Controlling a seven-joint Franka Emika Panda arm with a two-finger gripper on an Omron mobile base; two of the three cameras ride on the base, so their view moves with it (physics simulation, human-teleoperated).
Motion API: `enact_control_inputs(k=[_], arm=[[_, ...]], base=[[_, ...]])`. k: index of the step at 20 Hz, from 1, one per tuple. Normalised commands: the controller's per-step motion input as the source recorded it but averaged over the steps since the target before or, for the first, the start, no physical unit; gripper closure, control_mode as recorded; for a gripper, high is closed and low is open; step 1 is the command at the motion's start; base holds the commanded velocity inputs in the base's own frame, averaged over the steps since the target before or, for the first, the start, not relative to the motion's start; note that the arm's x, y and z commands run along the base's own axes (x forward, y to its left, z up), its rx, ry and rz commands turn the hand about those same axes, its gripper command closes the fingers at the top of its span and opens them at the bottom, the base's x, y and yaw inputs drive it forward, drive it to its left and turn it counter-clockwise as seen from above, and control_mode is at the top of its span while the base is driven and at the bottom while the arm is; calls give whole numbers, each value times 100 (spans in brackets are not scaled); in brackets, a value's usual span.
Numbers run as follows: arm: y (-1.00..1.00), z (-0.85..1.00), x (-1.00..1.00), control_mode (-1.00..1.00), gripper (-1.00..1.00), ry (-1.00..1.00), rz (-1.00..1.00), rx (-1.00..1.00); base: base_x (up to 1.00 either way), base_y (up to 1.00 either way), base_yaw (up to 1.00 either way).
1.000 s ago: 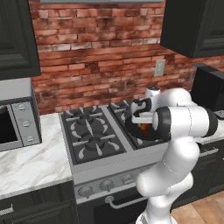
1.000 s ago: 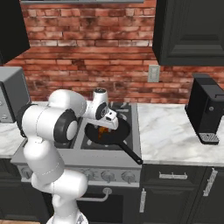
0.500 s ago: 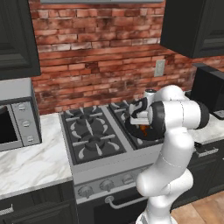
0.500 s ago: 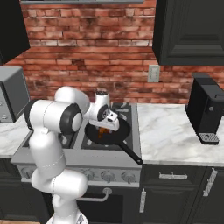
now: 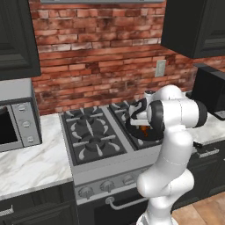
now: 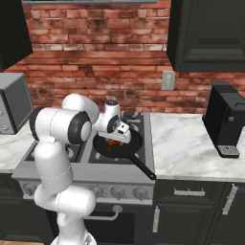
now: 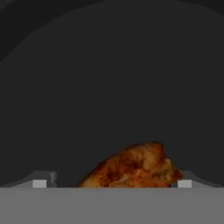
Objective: Take the chicken drumsticks from the pan and place one on each plate on the dining counter.
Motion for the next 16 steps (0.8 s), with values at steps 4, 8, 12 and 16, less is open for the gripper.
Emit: enact_control_inputs(k=[4, 8, 12, 16], arm=[[0, -36, -5, -100, 100, 0, 0, 11], [-5, -15, -5, -100, 100, 0, 0, 18], [-15, 18, -7, -100, 100, 0, 0, 10], [0, 88, -13, -100, 100, 0, 3, 3]], base=[[0, 0, 0], [0, 0, 0], [0, 0, 0], [0, 0, 0]])
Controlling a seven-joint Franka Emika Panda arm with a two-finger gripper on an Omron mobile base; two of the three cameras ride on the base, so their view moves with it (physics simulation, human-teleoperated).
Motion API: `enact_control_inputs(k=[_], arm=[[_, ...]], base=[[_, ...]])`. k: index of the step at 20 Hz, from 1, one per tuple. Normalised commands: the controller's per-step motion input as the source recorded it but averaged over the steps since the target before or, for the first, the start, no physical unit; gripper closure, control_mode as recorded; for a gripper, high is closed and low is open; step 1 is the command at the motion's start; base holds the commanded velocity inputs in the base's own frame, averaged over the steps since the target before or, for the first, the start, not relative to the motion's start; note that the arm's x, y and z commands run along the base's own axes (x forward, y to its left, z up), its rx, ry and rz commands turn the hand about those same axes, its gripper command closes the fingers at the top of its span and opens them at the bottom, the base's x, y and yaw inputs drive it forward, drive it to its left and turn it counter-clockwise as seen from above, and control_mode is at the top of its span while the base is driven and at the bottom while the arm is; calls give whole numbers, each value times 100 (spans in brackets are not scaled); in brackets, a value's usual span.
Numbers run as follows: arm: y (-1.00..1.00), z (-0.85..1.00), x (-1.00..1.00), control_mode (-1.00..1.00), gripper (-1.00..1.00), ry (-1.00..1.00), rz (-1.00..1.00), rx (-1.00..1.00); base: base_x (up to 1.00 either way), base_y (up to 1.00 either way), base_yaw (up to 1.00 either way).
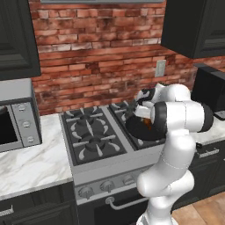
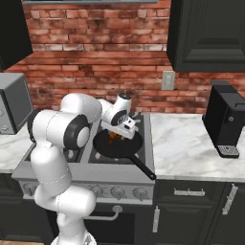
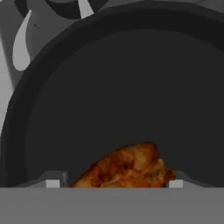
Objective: Take the chicken drumsticks from the pan and place one on each plate on the dining counter.
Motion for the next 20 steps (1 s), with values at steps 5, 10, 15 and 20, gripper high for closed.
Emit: enact_control_inputs(k=[5, 10, 15, 20], arm=[[18, 63, -72, -100, 100, 0, 6, -7], [30, 36, -69, -100, 100, 3, 0, -9], [12, 38, -63, -100, 100, 5, -2, 1], [19, 27, -57, -100, 100, 5, -8, 4]], base=[[0, 0, 0], [0, 0, 0], [0, 0, 0], [0, 0, 0]])
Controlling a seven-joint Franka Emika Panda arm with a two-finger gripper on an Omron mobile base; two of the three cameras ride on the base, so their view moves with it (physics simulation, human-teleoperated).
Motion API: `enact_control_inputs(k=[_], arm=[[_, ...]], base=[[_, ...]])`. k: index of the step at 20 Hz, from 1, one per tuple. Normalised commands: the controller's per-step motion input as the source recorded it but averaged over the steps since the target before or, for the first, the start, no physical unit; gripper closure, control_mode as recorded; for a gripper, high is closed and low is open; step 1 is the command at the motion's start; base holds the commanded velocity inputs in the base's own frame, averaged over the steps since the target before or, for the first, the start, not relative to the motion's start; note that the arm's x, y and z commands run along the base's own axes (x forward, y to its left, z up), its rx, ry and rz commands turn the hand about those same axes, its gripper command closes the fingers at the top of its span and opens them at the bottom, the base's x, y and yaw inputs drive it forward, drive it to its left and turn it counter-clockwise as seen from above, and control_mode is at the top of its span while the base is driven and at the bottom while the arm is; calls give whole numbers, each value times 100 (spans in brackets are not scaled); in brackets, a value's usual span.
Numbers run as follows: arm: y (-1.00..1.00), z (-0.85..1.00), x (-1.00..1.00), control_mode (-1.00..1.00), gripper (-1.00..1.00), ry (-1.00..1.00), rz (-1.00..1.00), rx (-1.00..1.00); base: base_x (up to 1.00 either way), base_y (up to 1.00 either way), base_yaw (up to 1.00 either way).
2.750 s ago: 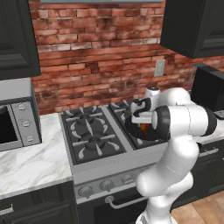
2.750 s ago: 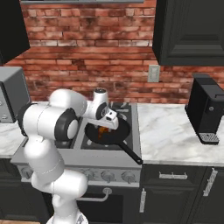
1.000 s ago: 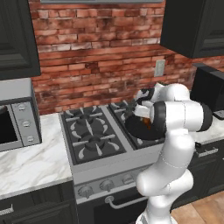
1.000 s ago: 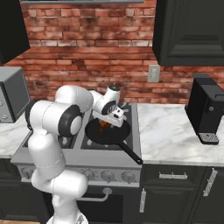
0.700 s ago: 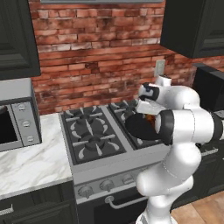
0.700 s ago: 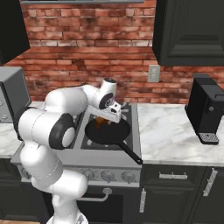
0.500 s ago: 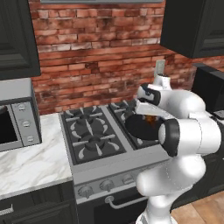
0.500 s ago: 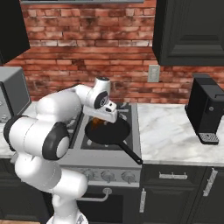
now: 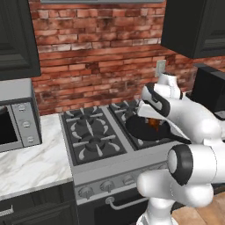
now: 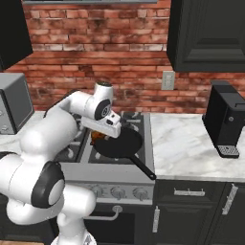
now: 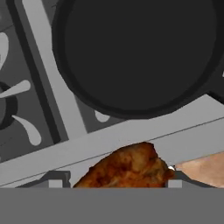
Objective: Take the chicken drumsticks from the pan and place one on each plate on the dining counter.
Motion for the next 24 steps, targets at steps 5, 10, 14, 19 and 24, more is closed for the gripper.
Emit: enact_control_inputs(k=[5, 10, 14, 19, 24], arm=[[12, 19, -51, -100, 100, 2, -4, 0], [2, 0, -10, -100, 100, -2, 0, -6], [0, 0, 0, 100, 100, 0, 0, 0], [0, 0, 0, 100, 100, 0, 0, 0], [0, 0, 0, 100, 100, 0, 0, 0]], base=[[0, 0, 0], [0, 0, 0], [-51, 3, 4], [-78, 18, 54], [-15, 23, 100]])
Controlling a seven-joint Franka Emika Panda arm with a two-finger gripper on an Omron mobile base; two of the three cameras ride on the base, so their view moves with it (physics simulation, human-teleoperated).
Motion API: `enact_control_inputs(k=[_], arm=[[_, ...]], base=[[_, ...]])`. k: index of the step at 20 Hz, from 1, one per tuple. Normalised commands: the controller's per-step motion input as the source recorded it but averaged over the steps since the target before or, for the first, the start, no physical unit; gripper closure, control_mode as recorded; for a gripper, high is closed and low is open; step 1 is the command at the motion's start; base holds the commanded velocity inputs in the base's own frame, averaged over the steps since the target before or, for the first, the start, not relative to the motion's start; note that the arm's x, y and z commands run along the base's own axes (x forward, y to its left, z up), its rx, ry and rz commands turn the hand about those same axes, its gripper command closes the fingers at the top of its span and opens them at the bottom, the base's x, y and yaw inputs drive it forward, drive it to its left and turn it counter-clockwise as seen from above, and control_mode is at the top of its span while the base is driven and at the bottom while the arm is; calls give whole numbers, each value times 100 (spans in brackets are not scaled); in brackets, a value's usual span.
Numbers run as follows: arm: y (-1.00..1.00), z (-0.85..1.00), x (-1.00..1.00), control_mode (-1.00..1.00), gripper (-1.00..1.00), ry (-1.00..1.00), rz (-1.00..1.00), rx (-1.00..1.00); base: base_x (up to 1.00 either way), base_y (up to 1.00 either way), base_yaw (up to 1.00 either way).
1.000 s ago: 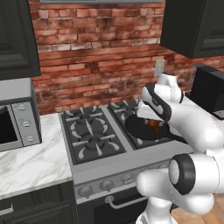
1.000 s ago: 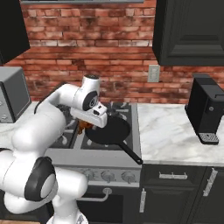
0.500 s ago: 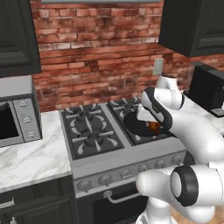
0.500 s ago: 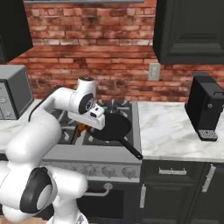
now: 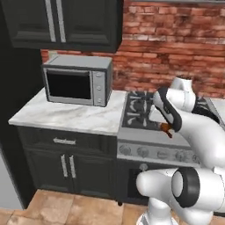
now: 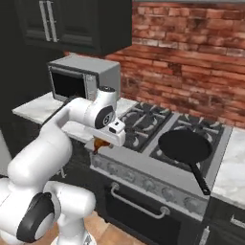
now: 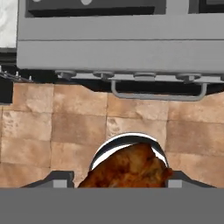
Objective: Take the chicken drumsticks from the pan and place one on each plate on the dining counter.
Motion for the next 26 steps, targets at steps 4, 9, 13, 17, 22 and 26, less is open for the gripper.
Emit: enact_control_inputs(k=[4, 9, 13, 17, 22, 26], arm=[[0, 0, 0, 100, 100, 0, 0, 0], [0, 0, 0, 100, 100, 0, 0, 0], [0, 0, 0, 100, 100, 0, 0, 0], [0, 0, 0, 100, 100, 0, 0, 0], [0, 0, 0, 100, 100, 0, 0, 0], [0, 0, 0, 100, 100, 0, 0, 0]], base=[[-3, 1, 100], [-2, 0, 100], [-2, 1, 100], [0, 7, 100], [50, 11, 87], [100, 16, 28]])
